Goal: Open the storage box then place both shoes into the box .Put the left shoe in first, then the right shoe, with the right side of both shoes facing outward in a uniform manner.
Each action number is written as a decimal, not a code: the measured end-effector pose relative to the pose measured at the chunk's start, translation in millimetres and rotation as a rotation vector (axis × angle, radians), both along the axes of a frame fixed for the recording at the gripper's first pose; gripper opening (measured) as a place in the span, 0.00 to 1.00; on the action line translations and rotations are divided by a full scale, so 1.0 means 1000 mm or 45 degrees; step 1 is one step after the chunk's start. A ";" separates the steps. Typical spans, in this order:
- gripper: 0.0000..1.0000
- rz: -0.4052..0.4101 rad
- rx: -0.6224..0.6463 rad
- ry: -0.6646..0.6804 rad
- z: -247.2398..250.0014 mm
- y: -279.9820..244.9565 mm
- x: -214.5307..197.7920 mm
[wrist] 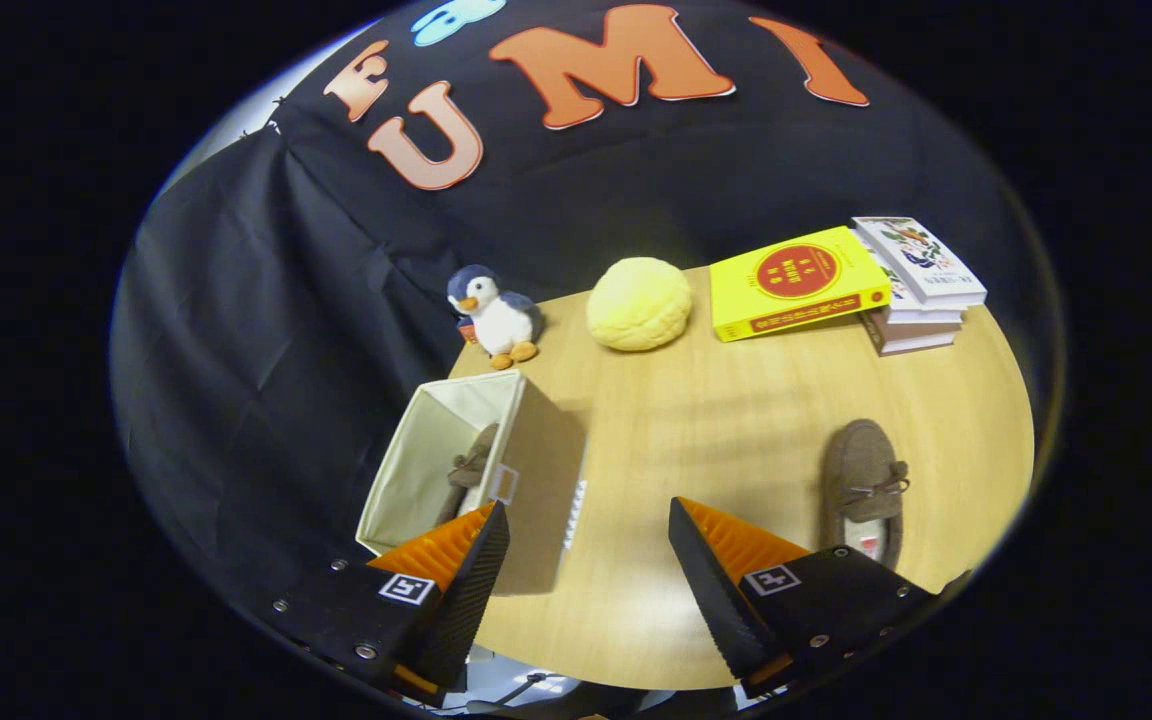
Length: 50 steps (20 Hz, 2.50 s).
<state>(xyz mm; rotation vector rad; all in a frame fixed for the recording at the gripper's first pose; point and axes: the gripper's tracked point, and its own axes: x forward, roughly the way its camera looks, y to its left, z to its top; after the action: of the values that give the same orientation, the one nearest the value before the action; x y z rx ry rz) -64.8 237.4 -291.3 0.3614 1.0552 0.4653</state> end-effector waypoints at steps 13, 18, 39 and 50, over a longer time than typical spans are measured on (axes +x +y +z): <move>0.98 -0.076 -0.324 0.052 -0.100 -0.167 -0.015; 0.97 -0.030 -0.430 0.100 -0.151 -0.204 -0.026; 0.07 -0.138 -0.411 0.217 -0.215 -0.194 0.011; 0.04 -0.187 -0.301 0.078 -0.079 -0.118 0.028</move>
<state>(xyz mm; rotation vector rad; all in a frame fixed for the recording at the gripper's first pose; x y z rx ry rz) -36.7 119.5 -370.1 0.2424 1.1213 0.1960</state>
